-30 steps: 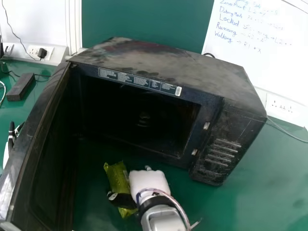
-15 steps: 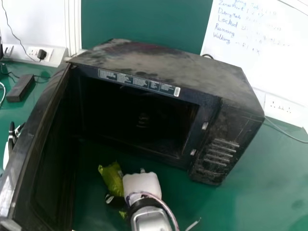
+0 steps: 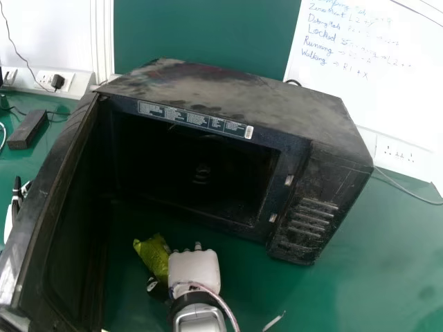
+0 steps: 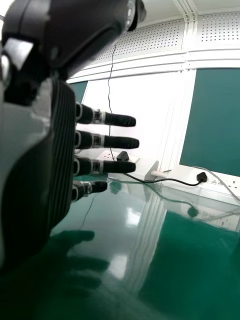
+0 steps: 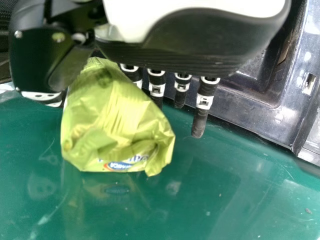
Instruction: Put biscuit inside oven
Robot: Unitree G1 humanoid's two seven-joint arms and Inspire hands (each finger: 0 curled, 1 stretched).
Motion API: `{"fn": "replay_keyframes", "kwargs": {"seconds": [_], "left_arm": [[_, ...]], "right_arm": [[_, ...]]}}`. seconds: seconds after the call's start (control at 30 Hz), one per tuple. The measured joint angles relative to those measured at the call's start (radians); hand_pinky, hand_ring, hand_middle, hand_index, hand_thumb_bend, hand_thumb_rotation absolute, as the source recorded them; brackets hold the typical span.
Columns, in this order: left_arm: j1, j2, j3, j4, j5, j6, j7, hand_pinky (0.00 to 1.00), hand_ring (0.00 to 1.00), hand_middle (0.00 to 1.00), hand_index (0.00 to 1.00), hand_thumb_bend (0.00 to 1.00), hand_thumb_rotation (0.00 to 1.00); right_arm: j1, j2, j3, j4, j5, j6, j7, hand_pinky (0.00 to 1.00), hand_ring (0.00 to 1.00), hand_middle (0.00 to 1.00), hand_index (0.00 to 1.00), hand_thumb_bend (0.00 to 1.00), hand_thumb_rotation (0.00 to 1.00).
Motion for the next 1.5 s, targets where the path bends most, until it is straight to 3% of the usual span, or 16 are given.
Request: {"fn": "replay_keyframes", "kwargs": {"seconds": [0.13, 0.23, 0.3, 0.4, 0.57, 0.7, 0.73, 0.83, 0.9, 1.07, 1.13, 1.27, 1.5], "left_arm": [[-0.003, 0.001, 0.000, 0.007, 0.000, -0.005, -0.006, 0.80, 0.79, 0.81, 0.82, 0.46, 0.32], [-0.010, 0.006, 0.001, 0.026, 0.000, -0.015, -0.015, 0.80, 0.79, 0.81, 0.82, 0.47, 0.32], [-0.016, 0.009, 0.002, 0.038, 0.000, -0.020, -0.016, 0.79, 0.79, 0.80, 0.82, 0.47, 0.32], [-0.018, 0.012, 0.002, 0.045, -0.001, -0.025, -0.018, 0.79, 0.79, 0.81, 0.82, 0.47, 0.32], [-0.024, 0.014, 0.004, 0.053, -0.003, -0.029, -0.030, 0.79, 0.79, 0.81, 0.82, 0.49, 0.33], [-0.037, 0.017, 0.004, 0.071, -0.010, -0.038, -0.036, 0.79, 0.79, 0.80, 0.81, 0.50, 0.33], [-0.040, 0.017, 0.004, 0.075, -0.010, -0.039, -0.036, 0.78, 0.78, 0.80, 0.81, 0.50, 0.33], [-0.045, 0.020, 0.004, 0.085, -0.011, -0.045, -0.038, 0.78, 0.78, 0.80, 0.81, 0.50, 0.33], [-0.047, 0.021, 0.004, 0.086, -0.012, -0.046, -0.039, 0.78, 0.78, 0.80, 0.81, 0.50, 0.33], [-0.050, 0.023, 0.004, 0.090, -0.014, -0.046, -0.041, 0.78, 0.78, 0.80, 0.81, 0.49, 0.33], [-0.050, 0.023, 0.004, 0.092, -0.018, -0.047, -0.041, 0.78, 0.78, 0.80, 0.81, 0.49, 0.33], [-0.052, 0.025, 0.004, 0.099, -0.020, -0.050, -0.048, 0.78, 0.78, 0.80, 0.81, 0.50, 0.34], [-0.055, 0.027, 0.005, 0.111, -0.021, -0.054, -0.049, 0.77, 0.78, 0.80, 0.81, 0.51, 0.35]], "right_arm": [[0.000, -0.001, 0.009, 0.012, 0.000, 0.006, -0.020, 0.73, 0.80, 0.86, 0.88, 0.60, 0.24], [-0.004, -0.008, 0.021, 0.013, 0.000, 0.005, -0.025, 0.61, 0.68, 0.76, 0.84, 0.60, 0.28], [-0.017, -0.030, 0.030, 0.010, 0.000, -0.022, -0.025, 0.43, 0.49, 0.60, 0.78, 0.59, 0.20], [-0.018, -0.029, 0.021, -0.002, 0.000, -0.049, -0.010, 0.32, 0.38, 0.50, 0.70, 0.56, 0.03], [-0.001, -0.021, -0.014, -0.037, 0.009, -0.100, -0.007, 0.43, 0.46, 0.49, 0.65, 0.56, 0.00], [0.062, -0.016, -0.047, -0.071, 0.036, -0.100, -0.108, 0.37, 0.41, 0.48, 0.61, 0.57, 0.00], [0.077, -0.018, -0.056, -0.082, 0.050, -0.097, -0.136, 0.35, 0.40, 0.48, 0.54, 0.55, 0.00], [0.112, -0.021, -0.078, -0.108, 0.073, -0.094, -0.193, 0.37, 0.42, 0.48, 0.49, 0.53, 0.00], [0.126, -0.022, -0.091, -0.123, 0.090, -0.097, -0.212, 0.40, 0.45, 0.44, 0.51, 0.53, 0.00], [0.149, -0.020, -0.132, -0.155, 0.128, -0.097, -0.275, 0.42, 0.45, 0.48, 0.49, 0.53, 0.00], [0.154, -0.019, -0.145, -0.163, 0.136, -0.096, -0.291, 0.43, 0.46, 0.43, 0.52, 0.53, 0.00], [0.152, -0.018, -0.171, -0.182, 0.140, -0.099, -0.295, 0.46, 0.48, 0.43, 0.53, 0.53, 0.00], [0.137, -0.014, -0.207, -0.189, 0.145, -0.116, -0.292, 0.40, 0.43, 0.41, 0.52, 0.53, 0.00]]}}
